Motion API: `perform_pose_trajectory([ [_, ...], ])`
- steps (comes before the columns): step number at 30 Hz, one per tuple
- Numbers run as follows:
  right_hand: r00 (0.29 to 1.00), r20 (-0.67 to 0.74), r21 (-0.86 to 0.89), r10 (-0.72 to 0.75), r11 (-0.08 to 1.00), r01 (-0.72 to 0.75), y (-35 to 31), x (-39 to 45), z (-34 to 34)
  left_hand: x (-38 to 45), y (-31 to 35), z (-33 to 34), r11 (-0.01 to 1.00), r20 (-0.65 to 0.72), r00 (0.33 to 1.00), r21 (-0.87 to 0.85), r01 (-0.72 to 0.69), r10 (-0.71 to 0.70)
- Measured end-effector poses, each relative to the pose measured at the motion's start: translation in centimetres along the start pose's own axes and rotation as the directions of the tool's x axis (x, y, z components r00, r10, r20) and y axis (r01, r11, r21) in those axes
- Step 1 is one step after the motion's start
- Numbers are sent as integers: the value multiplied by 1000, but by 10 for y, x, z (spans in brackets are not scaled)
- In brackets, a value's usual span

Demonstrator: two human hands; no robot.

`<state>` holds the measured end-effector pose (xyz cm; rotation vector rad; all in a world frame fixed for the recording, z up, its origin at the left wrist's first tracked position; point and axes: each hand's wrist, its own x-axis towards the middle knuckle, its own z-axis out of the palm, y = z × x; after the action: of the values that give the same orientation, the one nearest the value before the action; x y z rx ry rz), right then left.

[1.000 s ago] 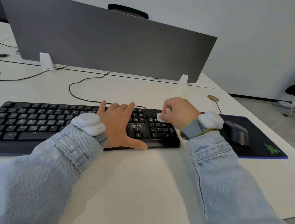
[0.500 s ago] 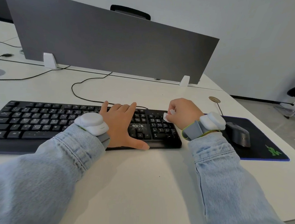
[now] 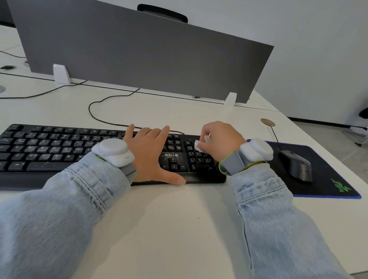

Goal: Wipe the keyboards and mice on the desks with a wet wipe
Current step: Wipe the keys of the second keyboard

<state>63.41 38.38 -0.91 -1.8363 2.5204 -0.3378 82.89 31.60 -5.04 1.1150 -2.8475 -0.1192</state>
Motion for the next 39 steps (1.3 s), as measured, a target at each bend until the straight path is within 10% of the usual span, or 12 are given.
perform_pose_trajectory([
  [39,990,-132,-7,-42,999,41,-10,-1,4,-1,0,0,1000,-4,1000,5,1,-1],
])
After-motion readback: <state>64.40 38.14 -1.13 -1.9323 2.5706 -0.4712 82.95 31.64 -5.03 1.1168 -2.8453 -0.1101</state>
